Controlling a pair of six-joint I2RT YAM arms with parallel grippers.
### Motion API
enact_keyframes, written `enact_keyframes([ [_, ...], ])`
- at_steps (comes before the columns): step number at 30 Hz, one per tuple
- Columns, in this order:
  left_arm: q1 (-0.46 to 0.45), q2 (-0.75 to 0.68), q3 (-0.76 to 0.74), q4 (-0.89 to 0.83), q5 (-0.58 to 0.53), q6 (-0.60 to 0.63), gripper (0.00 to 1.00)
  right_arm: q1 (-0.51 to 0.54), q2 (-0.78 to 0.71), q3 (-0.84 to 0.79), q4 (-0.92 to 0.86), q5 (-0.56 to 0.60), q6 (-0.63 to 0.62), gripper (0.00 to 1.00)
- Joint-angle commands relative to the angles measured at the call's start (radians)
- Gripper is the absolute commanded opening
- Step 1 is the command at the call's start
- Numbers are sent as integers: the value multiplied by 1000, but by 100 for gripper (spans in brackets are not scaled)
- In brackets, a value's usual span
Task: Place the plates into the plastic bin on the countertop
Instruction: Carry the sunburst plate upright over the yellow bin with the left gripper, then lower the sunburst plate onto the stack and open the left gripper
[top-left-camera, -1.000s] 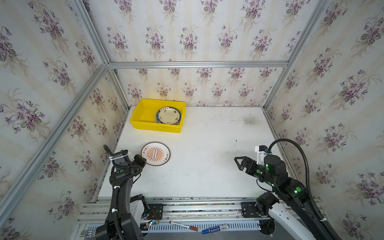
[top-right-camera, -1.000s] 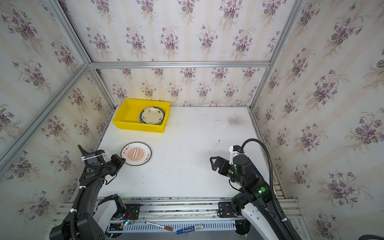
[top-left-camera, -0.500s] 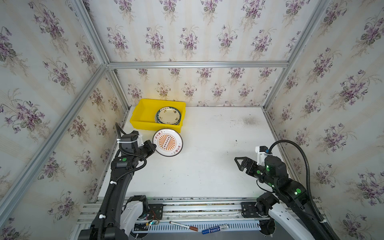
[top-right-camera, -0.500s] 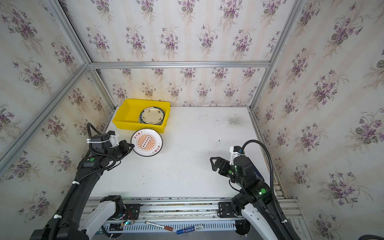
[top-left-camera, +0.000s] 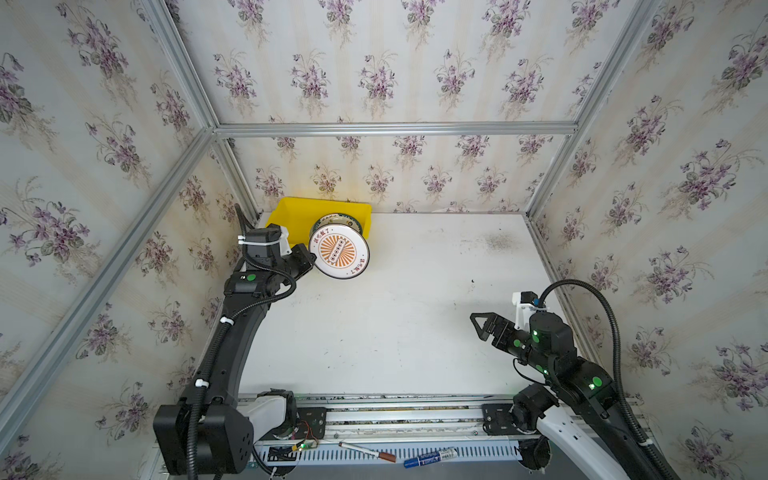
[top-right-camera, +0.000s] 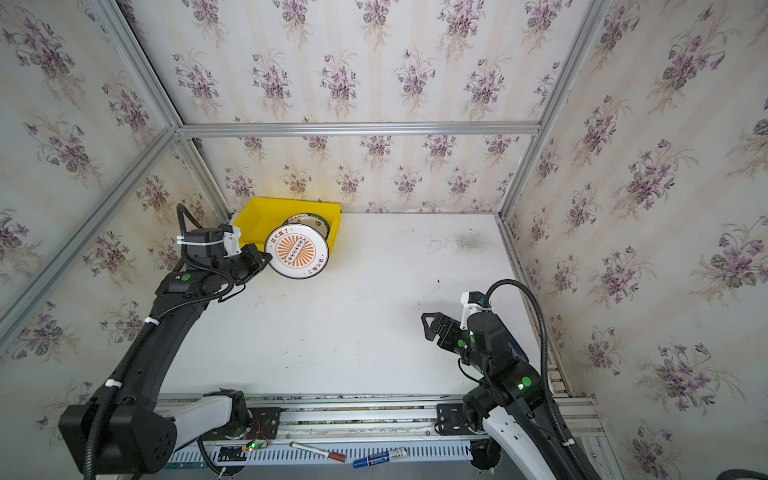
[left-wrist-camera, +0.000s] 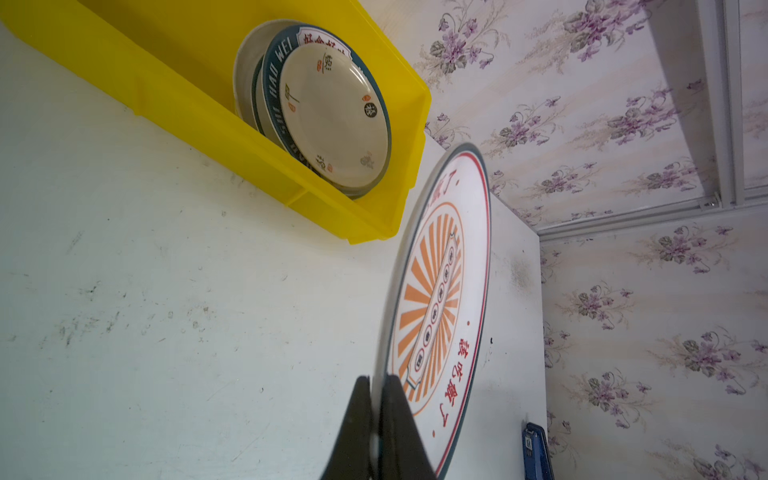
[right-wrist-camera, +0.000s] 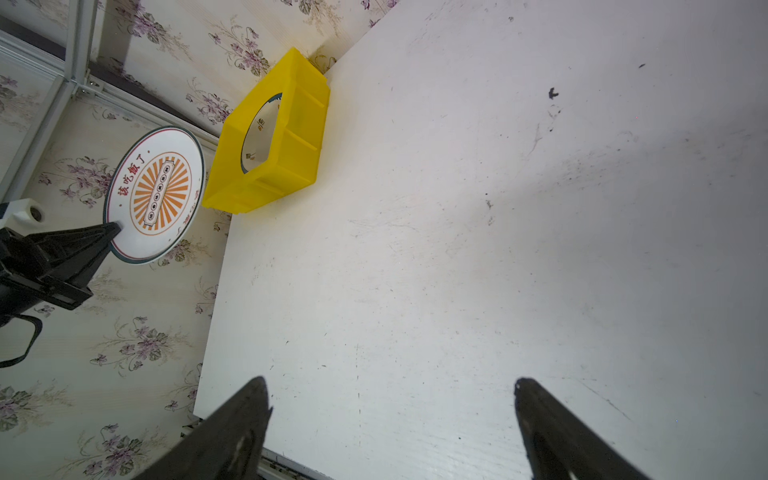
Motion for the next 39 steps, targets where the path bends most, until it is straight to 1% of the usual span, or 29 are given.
enact_keyframes([
  [1, 0, 92, 65, 71, -69, -19, 0, -1, 5, 17, 0, 25, -7, 94],
  [4, 5, 217, 150, 84, -134, 12, 0, 0, 1, 27, -24, 47, -13, 94],
  [9, 12, 417, 300, 85, -108, 22, 0, -1, -25, 39, -62, 106, -34, 94],
  [12, 14, 519, 379, 83, -113, 24, 0, -1, -16, 48, -70, 118, -67, 95],
  [14, 15, 576, 433, 80, -136, 37, 0, -1, 5, 62, -94, 136, -91, 95],
  [20, 13, 706, 589, 13, -175, 83, 0, -1, 58, 72, -85, 165, -141, 95],
  [25, 12, 754, 612, 0, -212, 91, 0, -1, 97, 62, -44, 189, -153, 96],
  [27, 9, 766, 620, 0, -211, 98, 0, -1, 117, 62, -38, 191, -156, 96],
  [28, 6, 771, 625, 0, -211, 103, 2, -1, 126, 62, -38, 194, -158, 96],
  [29, 2, 774, 629, 1, -212, 109, 8, -1, 134, 63, -36, 196, -159, 96],
  [30, -1, 776, 633, 1, -217, 110, 19, -1, 140, 62, -35, 197, -161, 96],
  [32, -9, 780, 639, 1, -211, 117, 32, -3, 149, 62, -28, 200, -164, 96],
  [33, -12, 780, 644, -1, -203, 121, 40, -2, 152, 62, -24, 203, -164, 96],
  [35, -22, 775, 650, -5, -199, 135, 61, -4, 154, 64, -15, 205, -162, 96],
  [36, -29, 770, 651, -9, -207, 140, 74, -4, 155, 66, -12, 207, -162, 96],
  [37, -36, 763, 650, -13, -219, 145, 98, -4, 155, 69, -9, 208, -164, 96],
  [39, -44, 743, 635, -14, -253, 138, 100, -4, 158, 78, -8, 210, -172, 96],
])
